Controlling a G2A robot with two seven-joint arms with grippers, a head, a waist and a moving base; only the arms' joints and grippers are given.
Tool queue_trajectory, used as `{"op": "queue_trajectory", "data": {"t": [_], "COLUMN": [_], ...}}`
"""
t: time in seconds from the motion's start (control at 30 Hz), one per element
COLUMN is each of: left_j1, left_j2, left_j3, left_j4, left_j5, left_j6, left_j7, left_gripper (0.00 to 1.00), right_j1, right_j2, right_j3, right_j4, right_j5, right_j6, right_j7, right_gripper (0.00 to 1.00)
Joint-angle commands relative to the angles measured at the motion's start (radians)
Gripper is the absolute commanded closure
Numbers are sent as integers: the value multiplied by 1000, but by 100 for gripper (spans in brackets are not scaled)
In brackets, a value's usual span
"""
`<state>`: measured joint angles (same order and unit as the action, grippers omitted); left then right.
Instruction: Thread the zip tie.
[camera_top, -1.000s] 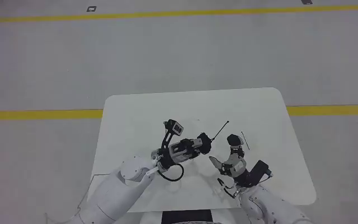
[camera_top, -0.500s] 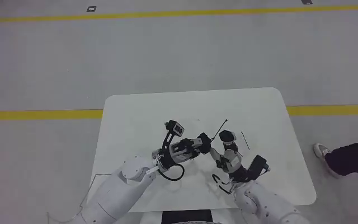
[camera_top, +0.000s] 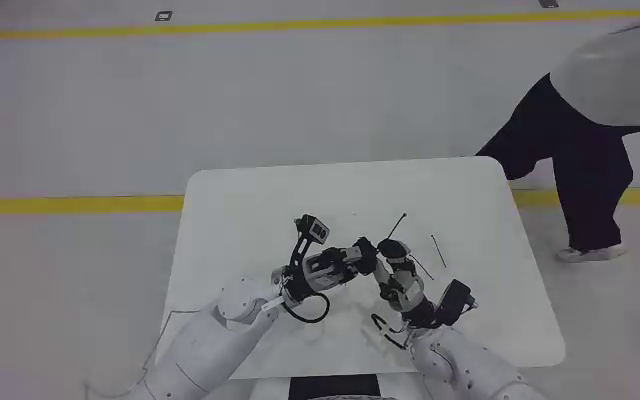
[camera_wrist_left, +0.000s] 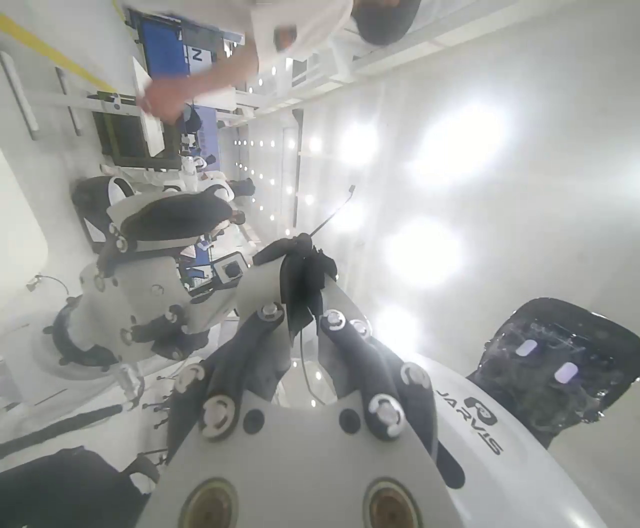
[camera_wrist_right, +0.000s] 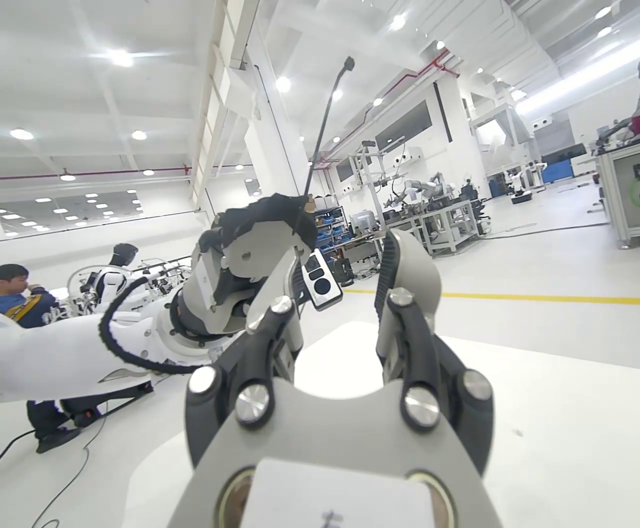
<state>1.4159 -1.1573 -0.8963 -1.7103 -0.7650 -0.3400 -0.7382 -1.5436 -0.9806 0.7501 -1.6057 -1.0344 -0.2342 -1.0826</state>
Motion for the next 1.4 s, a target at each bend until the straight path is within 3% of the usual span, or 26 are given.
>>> {"op": "queue_trajectory", "data": {"t": [0.0,0.9,1.2,1.37], "left_j1": [0,0,0,0], "left_j2": [0,0,0,0], "left_j3": [0,0,0,0], "left_j4": [0,0,0,0], "left_j5": [0,0,0,0], "left_j6": [0,0,0,0], "left_j7": [0,0,0,0], "left_gripper": [100,100,100,100], "right_j1": [-3,-58,-62,-64], "right_j2": [-3,-38,-51,-58], "right_j3": [4,73,90,98], "right_j4": [-3,-33,-38,-39], "right_j5": [-5,-80,-95,-101], "right_j6": [-3,-34,-45,-51], "right_j7": [-1,24,35,40], "right_gripper": [72,78,85,83]}}
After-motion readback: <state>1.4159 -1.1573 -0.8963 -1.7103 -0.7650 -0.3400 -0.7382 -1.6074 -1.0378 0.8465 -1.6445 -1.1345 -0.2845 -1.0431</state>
